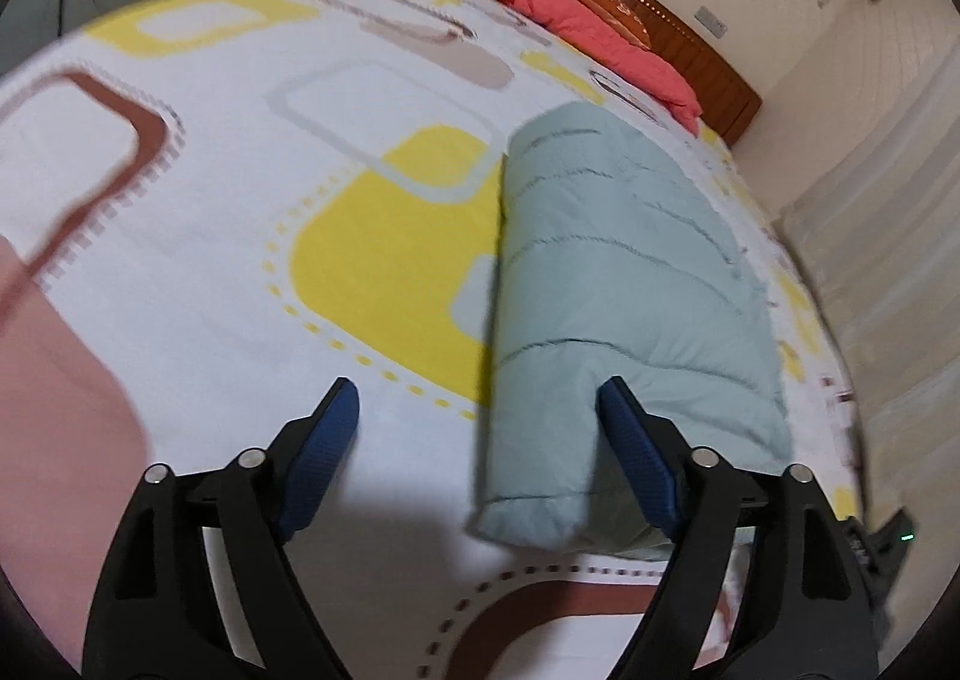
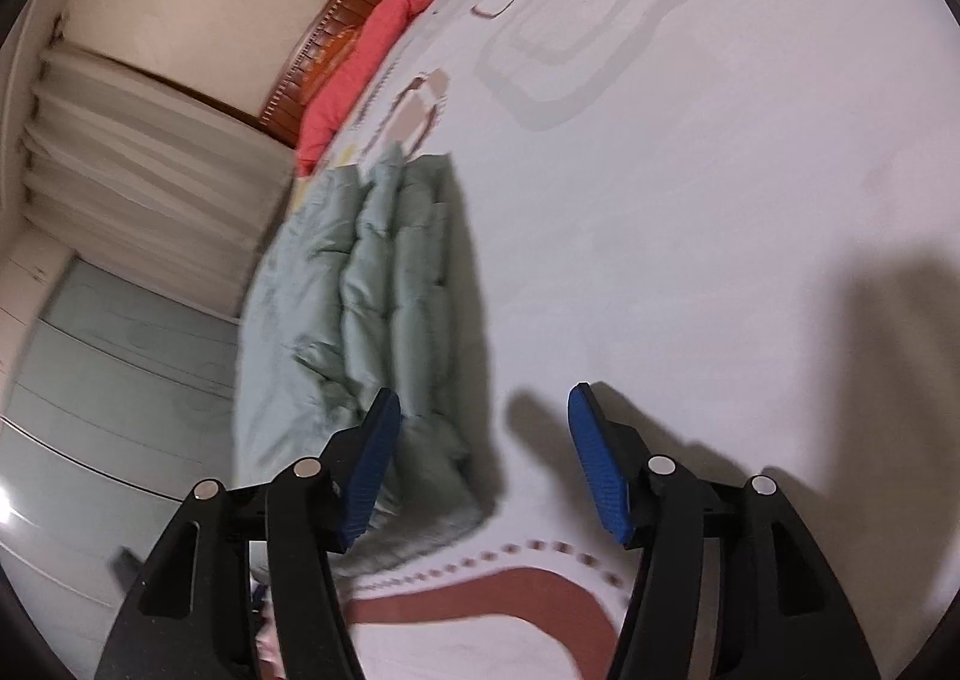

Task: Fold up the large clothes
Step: 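Release the folded jacket and lift both tools away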

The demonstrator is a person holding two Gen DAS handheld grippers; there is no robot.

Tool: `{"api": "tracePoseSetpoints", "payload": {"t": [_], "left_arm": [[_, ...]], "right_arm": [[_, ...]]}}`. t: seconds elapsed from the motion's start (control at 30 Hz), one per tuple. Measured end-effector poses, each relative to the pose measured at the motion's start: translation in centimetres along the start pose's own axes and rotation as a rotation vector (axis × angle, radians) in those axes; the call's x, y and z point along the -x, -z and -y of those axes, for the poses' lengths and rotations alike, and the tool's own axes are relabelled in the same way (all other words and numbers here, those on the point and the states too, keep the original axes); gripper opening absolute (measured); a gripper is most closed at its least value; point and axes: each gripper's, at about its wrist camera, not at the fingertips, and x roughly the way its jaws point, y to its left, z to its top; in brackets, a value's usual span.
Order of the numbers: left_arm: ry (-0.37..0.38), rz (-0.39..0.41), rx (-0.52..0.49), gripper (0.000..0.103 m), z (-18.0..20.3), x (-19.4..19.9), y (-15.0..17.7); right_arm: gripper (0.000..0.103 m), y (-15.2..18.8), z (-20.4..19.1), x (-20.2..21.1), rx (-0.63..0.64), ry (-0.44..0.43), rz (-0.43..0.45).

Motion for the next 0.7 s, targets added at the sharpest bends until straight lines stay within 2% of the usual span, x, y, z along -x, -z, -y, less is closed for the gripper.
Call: {"api": "tracePoseSetpoints", "payload": {"t": [0.07,0.13,0.23,0.43,0.63,0.7], "left_arm": [[-0.042,0.024,-0.038,0.085,0.3,0.7,0.2],[-0.078,0.045,-0.073,0.087,0.5,1.4,0.5],[-0.137,0.077,-0.117,0.090,0.6,2.4,1.2],[-0.189,0.104,-0.160,0.092,0.6,4.1,2.7],[-0.268,0.144,-0.254,0.097,2.1,6.6,3.9],[-0.268,0.163,-0.274,0.098,2.6,7.6,4.0]], "right_arm": [[0.059,0.3,-0.2,0.7,0.049,0.068,0.005],[0.065,0.6,-0.9,1.1,0.103,0.130,0.008],[0.066,1.5,-1.9,1.7,0.188,0.221,0.017],[0.072,4.4,-5.0,2.7,0.383,0.350,0.054],[0.076,7.0,-7.8,3.5,0.504,0.379,0.075],[0.078,7.4,-8.6,4.0,0.523,0.377,0.088]]}}
